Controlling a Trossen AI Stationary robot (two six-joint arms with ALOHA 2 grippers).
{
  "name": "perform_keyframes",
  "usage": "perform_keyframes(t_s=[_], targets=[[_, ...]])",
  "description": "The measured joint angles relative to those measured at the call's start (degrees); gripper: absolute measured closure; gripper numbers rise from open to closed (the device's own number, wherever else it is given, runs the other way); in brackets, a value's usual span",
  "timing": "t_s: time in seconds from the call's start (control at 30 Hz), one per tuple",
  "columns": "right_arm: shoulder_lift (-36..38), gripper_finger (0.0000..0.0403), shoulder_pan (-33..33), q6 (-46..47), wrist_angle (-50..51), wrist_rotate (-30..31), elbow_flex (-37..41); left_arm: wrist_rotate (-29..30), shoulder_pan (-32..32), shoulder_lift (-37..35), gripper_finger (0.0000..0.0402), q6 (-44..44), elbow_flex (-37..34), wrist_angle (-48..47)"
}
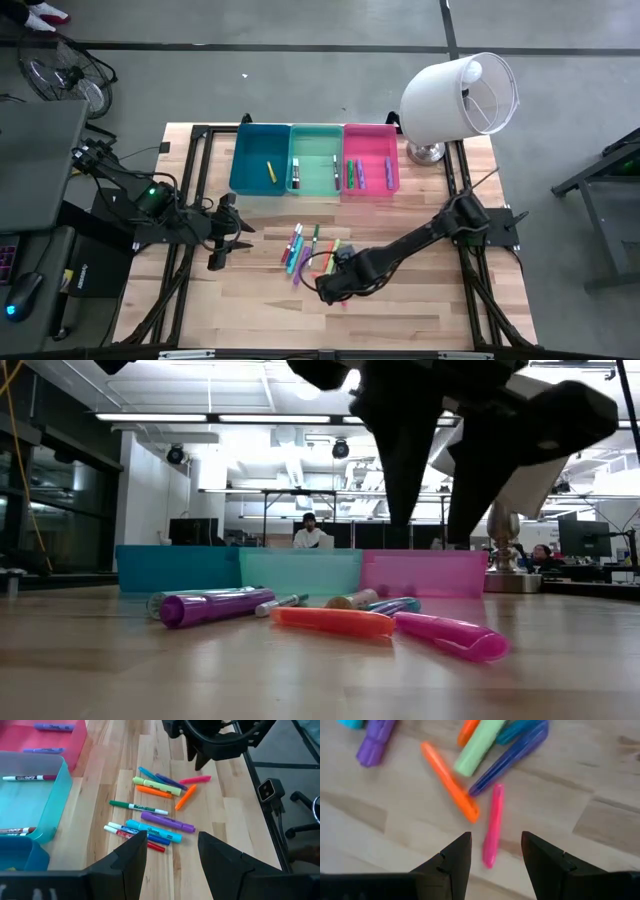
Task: Pick & Place Markers
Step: Put the pink pen into the blue bin
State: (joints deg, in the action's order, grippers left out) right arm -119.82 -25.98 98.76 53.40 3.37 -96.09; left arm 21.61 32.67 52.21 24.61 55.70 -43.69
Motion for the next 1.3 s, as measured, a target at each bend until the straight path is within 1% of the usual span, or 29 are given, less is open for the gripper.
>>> perform_keyframes(t_s=[0.23, 0.53, 0.8, 1.03, 1.2, 1.3], targets=[[-3.60, 0.0240, -0.77, 0.24, 0.11, -3.97, -0.98, -0.03, 0.00, 0.00, 0.0227, 0.03, 0.00, 0.00], [-4.71, 0.0240, -1.04, 0.72, -2.79, -2.49, -0.92, -0.07, 0.00, 0.00, 0.0227, 0.01, 0.00, 0.01], [-6.03, 0.0240, -1.04, -0.23, -1.63, -1.61, -0.94, -0.11, 0.00, 0.00, 0.0227, 0.09, 0.00, 0.07], [-8.48, 0.0240, -1.09, -1.33, -2.80, -2.35, -1.10, -0.13, 0.00, 0.00, 0.0227, 0.53, 0.00, 0.05], [-8.56, 0.0241, -1.09, -1.34, 0.46, -1.42, -1.19, -0.13, 0.00, 0.00, 0.0227, 0.73, 0.00, -0.01], [-8.67, 0.0245, -1.07, -2.42, 3.39, -1.89, -1.18, -0.13, -0.02, 0.00, 0.0227, 0.71, 0.00, -0.03]])
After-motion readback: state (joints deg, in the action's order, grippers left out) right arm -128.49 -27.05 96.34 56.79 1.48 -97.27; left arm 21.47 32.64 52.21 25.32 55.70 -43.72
